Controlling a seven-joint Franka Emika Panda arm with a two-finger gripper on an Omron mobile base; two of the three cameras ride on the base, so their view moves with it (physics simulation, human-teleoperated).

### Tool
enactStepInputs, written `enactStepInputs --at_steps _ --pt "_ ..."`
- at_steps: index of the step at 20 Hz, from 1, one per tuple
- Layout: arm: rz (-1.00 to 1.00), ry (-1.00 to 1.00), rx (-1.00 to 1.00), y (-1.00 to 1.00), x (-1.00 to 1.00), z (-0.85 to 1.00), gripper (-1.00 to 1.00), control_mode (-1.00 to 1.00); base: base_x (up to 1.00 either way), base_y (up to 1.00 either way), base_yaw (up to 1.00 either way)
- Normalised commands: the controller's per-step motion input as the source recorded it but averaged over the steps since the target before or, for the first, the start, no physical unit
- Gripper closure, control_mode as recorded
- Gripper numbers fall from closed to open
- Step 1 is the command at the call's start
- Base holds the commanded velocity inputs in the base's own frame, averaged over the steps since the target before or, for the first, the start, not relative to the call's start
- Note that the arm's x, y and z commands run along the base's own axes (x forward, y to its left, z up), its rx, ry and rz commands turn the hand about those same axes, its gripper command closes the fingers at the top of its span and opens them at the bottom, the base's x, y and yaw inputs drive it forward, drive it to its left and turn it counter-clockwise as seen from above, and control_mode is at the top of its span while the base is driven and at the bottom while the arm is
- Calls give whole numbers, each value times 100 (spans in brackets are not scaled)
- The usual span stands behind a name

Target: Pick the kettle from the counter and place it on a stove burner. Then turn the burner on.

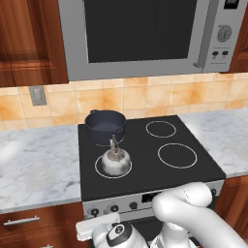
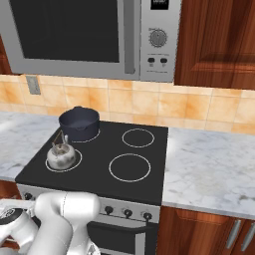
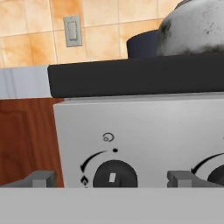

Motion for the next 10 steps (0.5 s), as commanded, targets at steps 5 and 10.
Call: enactStepInputs --at_steps 5,10 --pt "0 0 0 0 14 0 -100 -100 0 0 0" --pt "0 0 0 0 8 -2 -100 -100 0 0 0"
